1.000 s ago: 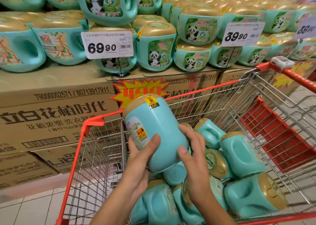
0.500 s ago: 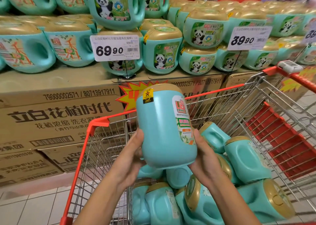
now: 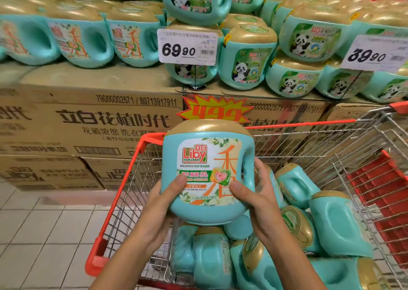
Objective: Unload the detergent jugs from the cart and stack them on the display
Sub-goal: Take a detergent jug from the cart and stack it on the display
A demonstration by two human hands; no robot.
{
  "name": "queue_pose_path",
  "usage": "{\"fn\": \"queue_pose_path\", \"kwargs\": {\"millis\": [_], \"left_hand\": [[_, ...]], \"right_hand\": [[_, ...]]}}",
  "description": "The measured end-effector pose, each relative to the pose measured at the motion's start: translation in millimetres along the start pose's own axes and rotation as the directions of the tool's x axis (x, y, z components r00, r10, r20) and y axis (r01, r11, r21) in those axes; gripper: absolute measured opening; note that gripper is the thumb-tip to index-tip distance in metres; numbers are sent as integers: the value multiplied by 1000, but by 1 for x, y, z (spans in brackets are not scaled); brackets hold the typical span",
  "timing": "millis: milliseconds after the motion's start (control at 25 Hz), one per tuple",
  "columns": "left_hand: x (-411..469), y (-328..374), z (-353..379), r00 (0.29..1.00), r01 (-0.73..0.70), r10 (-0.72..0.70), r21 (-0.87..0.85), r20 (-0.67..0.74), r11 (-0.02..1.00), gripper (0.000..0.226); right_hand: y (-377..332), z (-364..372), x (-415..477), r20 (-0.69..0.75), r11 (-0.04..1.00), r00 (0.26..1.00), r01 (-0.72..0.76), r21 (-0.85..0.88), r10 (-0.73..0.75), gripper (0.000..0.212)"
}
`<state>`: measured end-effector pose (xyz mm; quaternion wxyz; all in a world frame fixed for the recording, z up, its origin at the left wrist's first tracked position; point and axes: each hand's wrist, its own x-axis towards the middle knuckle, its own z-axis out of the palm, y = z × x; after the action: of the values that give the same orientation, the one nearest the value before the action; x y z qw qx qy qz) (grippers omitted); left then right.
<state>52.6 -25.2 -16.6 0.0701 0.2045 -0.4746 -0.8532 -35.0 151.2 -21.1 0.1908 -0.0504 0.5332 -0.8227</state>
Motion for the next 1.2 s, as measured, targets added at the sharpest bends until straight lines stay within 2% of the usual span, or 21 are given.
{"fn": "queue_pose_path", "kwargs": {"millis": [240, 360, 560, 880, 1080, 1200], "left_hand": [[-52, 19, -67, 969, -120, 108, -43, -222, 992, 94], [-81, 36, -115, 942, -181, 161, -38, -295, 983, 94], [-131, 74, -222, 893, -211, 180, -32, -413, 977, 62], [-160, 156, -368, 873, -226, 237, 77, -425, 971, 63], [-120, 196, -430, 871, -231, 236, 66, -431, 971, 59], [-81, 232, -468, 863, -237, 255, 96, -436, 967, 69]], "right_hand": [[42, 68, -6, 200, 992, 972, -115, -45, 122, 87], [70, 123, -12, 264, 992, 957, -105, -65, 119, 77], [131, 238, -34, 401, 990, 905, -120, -80, 142, 65], [201, 392, -47, 476, 988, 866, -127, -83, 151, 67], [220, 460, -3, 475, 982, 861, -138, -132, 185, 81], [233, 505, 42, 496, 982, 847, -165, -97, 191, 78]]}}
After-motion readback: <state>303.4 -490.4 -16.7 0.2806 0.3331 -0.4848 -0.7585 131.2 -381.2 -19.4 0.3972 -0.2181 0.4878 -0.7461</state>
